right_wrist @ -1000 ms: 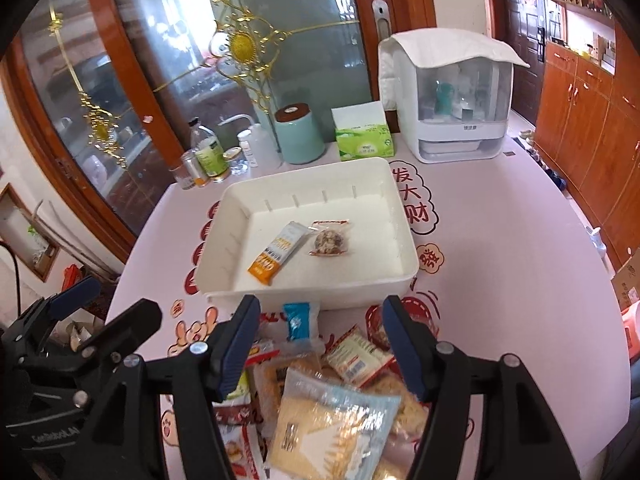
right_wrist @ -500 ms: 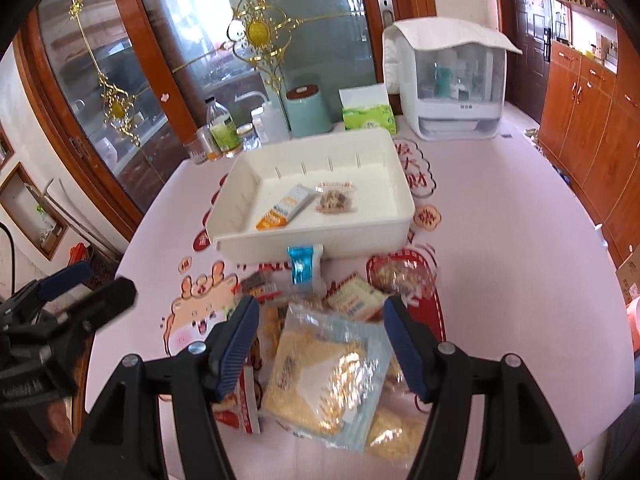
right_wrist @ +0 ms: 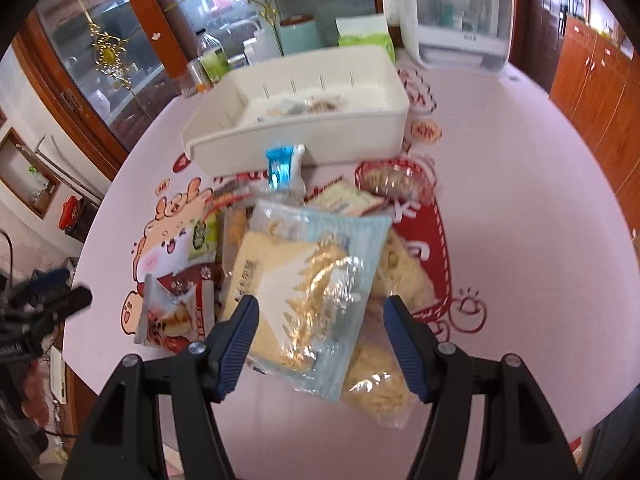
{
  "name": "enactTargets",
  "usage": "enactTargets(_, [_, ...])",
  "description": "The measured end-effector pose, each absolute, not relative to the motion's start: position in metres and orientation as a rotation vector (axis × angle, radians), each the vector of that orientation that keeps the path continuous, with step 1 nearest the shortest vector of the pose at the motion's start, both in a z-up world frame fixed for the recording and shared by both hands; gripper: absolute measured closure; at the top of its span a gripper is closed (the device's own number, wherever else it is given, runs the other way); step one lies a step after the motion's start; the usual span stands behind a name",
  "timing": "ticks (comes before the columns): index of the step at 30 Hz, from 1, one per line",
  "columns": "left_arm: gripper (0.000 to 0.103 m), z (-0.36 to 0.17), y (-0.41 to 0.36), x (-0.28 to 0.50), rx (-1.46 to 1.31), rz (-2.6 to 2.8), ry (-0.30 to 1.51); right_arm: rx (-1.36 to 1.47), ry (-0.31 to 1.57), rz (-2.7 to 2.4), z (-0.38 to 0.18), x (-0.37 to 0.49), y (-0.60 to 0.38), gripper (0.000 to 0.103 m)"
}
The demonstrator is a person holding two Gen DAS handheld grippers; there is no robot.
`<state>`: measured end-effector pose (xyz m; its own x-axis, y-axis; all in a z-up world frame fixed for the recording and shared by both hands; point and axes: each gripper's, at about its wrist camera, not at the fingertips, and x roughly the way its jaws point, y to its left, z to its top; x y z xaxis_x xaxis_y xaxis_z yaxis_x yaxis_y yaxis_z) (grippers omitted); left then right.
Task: Organize snacks
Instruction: 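Move both tools back over the snack pile, then grasp the DONGZAO bag with the left tool while the right tool grasps the bread bag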
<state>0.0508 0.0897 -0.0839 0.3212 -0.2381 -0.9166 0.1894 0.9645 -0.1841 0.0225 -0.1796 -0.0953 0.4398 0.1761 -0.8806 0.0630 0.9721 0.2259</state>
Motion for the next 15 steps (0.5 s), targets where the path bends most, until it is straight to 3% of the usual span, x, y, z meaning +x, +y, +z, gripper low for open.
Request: enactTargets(15, [0.002,-0.166,0.072,0.062,-0.092,-0.284,1.397,0.268,1.186,0.137,-0.147,0.044,-0.178,0.038])
